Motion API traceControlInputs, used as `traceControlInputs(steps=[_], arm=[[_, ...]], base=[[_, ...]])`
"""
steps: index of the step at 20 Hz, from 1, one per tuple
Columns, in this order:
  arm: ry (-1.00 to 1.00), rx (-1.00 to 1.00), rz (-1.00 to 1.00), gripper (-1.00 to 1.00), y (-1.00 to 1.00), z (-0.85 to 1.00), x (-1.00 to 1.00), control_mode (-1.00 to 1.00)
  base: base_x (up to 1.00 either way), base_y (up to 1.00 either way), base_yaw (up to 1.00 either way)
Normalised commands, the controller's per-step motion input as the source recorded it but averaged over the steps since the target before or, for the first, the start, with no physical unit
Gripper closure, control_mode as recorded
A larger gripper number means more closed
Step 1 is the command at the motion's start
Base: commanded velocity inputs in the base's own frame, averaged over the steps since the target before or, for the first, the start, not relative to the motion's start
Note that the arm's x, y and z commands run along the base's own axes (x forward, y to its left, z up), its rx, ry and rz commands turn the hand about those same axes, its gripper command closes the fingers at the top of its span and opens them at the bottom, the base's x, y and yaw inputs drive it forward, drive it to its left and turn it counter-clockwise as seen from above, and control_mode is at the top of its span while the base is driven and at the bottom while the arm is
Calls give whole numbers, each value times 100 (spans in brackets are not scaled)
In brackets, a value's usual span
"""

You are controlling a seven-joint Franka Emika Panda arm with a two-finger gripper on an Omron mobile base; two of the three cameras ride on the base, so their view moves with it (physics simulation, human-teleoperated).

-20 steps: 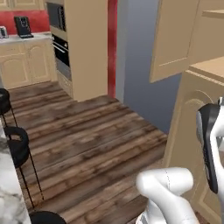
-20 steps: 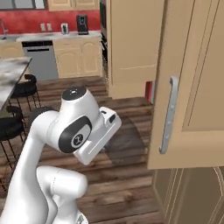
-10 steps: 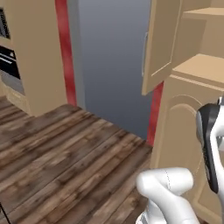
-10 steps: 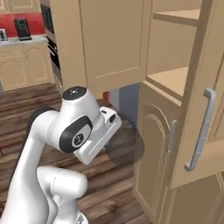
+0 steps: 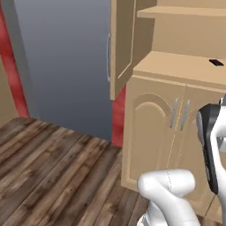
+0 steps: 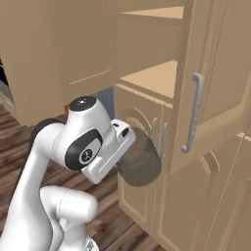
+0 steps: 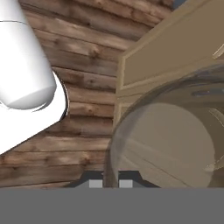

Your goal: Pick the jar and candle from the dining table and place them in the open cabinet. Close the cabinet after placing the objects.

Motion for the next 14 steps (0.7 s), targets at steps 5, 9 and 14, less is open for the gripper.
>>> traceControlInputs(steps=[5,9,14], arm=[[0,0,0,100,0,0,0,100],[0,0,0,100,0,0,0,100],[0,0,0,100,0,0,0,100]], base=[[58,39,-52],[97,62,-36],[88,51,-27]])
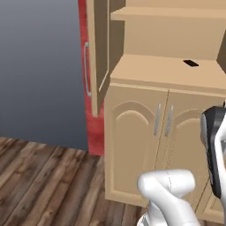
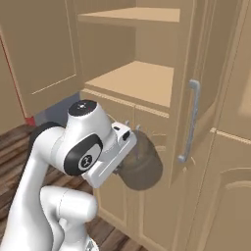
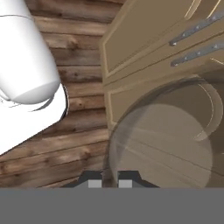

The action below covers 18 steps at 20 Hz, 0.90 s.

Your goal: Pick the jar and candle from the dining table and place them in the open cabinet. Close the cabinet after placing the objects.

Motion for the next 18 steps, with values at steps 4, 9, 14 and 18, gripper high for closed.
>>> traceControlInputs(steps=[4,9,14,18], arm=[[0,0,0,100,0,0,0,100],[0,0,0,100,0,0,0,100],[0,0,0,100,0,0,0,100],[0,0,0,100,0,0,0,100]], base=[[93,56,-18],[23,21,-14],[-3,-12,-10],[43,-15,-5]])
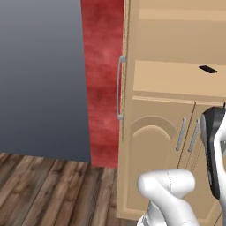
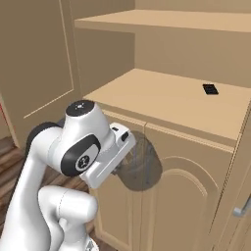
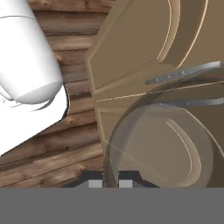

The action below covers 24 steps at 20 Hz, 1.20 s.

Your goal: Pick the jar and candle from the dining table and place them in the open cabinet. Close the cabinet after placing the objects.

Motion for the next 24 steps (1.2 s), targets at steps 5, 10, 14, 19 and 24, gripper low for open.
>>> traceControlInputs(steps=[5,10,14,19,24], arm=[[0,0,0,100,0,0,0,100],[0,0,0,100,0,0,0,100],[0,0,0,100,0,0,0,100],[-3,0,0,100,-1,10,-6,-100],[-14,-5,0,100,-4,65,-42,-100]], base=[[36,-23,-5],[4,-5,-1],[6,-1,0],[-4,-8,0],[0,0,0]])
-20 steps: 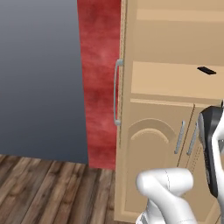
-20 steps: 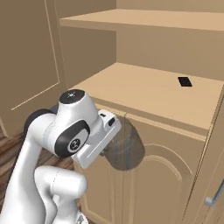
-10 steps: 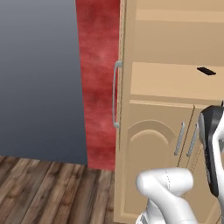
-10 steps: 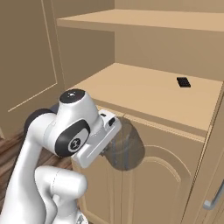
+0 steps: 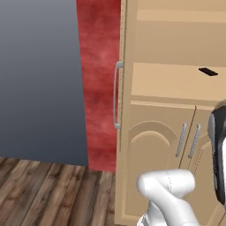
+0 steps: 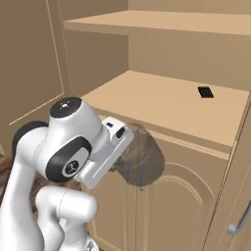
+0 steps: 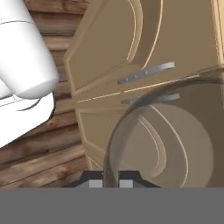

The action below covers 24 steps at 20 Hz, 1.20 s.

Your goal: Pick the jar and candle from the dining table and place them in the open cabinet. Close the cabinet after placing the objects.

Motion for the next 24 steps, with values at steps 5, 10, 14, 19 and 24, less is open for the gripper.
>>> traceControlInputs(steps=[5,10,14,19,24], arm=[[-8,-7,0,100,0,70,-27,-100],[-4,-2,4,100,-14,61,-3,-100],[-5,0,9,100,-33,24,4,-100],[-4,-1,5,100,-31,0,8,-100],[0,-3,0,100,-18,2,39,-100]], base=[[0,0,0],[0,0,0],[0,0,0],[0,0,0],[0,0,0]])
